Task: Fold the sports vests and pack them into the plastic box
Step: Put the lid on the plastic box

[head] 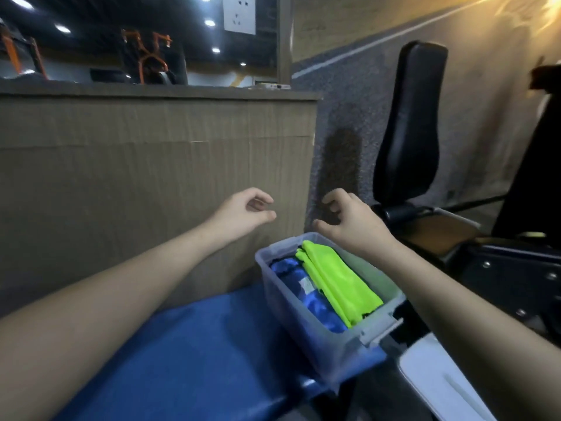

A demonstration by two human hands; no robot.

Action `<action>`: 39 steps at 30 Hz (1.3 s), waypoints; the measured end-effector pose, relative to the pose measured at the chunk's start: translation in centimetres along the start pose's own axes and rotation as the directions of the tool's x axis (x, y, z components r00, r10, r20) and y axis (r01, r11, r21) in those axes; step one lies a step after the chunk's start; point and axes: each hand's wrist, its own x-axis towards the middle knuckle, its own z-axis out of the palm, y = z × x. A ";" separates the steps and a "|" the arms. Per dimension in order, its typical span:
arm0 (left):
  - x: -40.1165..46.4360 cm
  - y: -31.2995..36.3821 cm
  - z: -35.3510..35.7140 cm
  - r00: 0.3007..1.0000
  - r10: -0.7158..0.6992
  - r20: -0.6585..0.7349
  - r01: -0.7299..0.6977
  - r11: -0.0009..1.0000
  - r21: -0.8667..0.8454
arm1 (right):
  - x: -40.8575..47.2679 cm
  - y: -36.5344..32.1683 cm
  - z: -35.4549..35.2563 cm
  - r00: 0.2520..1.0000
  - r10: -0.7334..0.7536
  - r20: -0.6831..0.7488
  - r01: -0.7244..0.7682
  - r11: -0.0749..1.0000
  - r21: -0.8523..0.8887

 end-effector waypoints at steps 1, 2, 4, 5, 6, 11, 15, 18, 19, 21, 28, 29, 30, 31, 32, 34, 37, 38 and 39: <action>-0.1 0.7 1.5 1.000 0.009 0.029 -0.009 1.000 -0.008 | -1.0 1.1 -0.7 1.000 0.019 -0.005 -0.019 1.000 -0.012; -0.2 1.5 3.1 0.998 0.018 0.060 -0.017 1.000 -0.015 | -2.1 2.2 -1.5 0.999 0.039 -0.012 -0.039 0.999 -0.007; -0.3 3.2 6.6 0.991 0.041 0.127 -0.037 0.999 -0.032 | -4.3 4.9 -3.0 0.996 0.091 -0.022 -0.091 0.996 -0.003; -0.4 4.2 8.3 0.987 0.050 0.152 -0.044 0.998 -0.046 | -5.5 6.2 -3.8 0.993 0.116 -0.022 -0.117 0.993 -0.020; -0.6 5.1 10.1 0.984 0.057 0.170 -0.047 0.997 -0.060 | -6.5 7.6 -4.5 0.990 0.141 -0.025 -0.142 0.989 -0.040; -2.0 9.6 19.2 0.952 0.120 0.281 -0.089 0.989 -0.121 | -11.7 14.0 -8.1 0.965 0.257 -0.044 -0.260 0.963 -0.070; -3.9 12.7 27.0 0.906 0.126 0.404 -0.067 0.985 -0.156 | -16.6 19.1 -9.5 0.937 0.347 -0.045 -0.350 0.933 -0.086; -5.3 14.0 31.7 0.868 0.132 0.478 -0.071 0.987 -0.144 | -20.1 22.4 -9.9 0.908 0.417 -0.042 -0.419 0.904 -0.087; -5.7 14.1 33.2 0.858 0.130 0.497 -0.064 0.987 -0.148 | -21.1 23.4 -9.9 0.898 0.438 -0.042 -0.440 0.893 -0.091; -6.5 13.7 35.9 0.836 0.112 0.537 -0.039 0.989 -0.145 | -22.9 25.4 -9.5 0.877 0.478 -0.040 -0.480 0.873 -0.085; -6.7 7.9 44.7 0.788 -0.059 0.613 0.092 0.996 -0.022 | -27.5 33.1 -5.3 0.779 0.626 0.026 -0.624 0.779 -0.063; -6.5 6.8 46.0 0.781 -0.090 0.618 0.111 0.994 0.005 | -28.1 34.3 -4.5 0.761 0.648 0.037 -0.646 0.761 -0.061; -6.2 5.7 47.3 0.776 -0.118 0.620 0.125 0.992 0.032 | -28.8 35.5 -3.7 0.740 0.671 0.050 -0.669 0.741 -0.058; -6.0 4.6 48.5 0.770 -0.144 0.621 0.137 0.989 0.059 | -29.5 36.8 -2.9 0.718 0.693 0.061 -0.691 0.721 -0.058; -5.7 3.4 49.8 0.764 -0.170 0.622 0.150 0.985 0.084 | -30.1 38.2 -2.1 0.696 0.714 0.073 -0.711 0.700 -0.061; -5.1 0.9 52.0 0.752 -0.218 0.623 0.173 0.976 0.133 | -31.4 40.8 -0.5 0.649 0.754 0.098 -0.751 0.656 -0.077; -4.5 -2.6 54.9 0.744 -0.269 0.612 0.178 0.962 0.207 | -33.0 44.4 1.7 0.578 0.806 0.127 -0.802 0.590 -0.094; -4.4 -3.6 55.7 0.747 -0.278 0.604 0.175 0.959 0.224 | -33.4 45.4 2.5 0.563 0.816 0.132 -0.809 0.576 -0.112; -4.3 -4.4 56.4 0.750 -0.283 0.598 0.172 0.956 0.236 | -33.7 46.4 3.2 0.550 0.825 0.133 -0.814 0.565 -0.135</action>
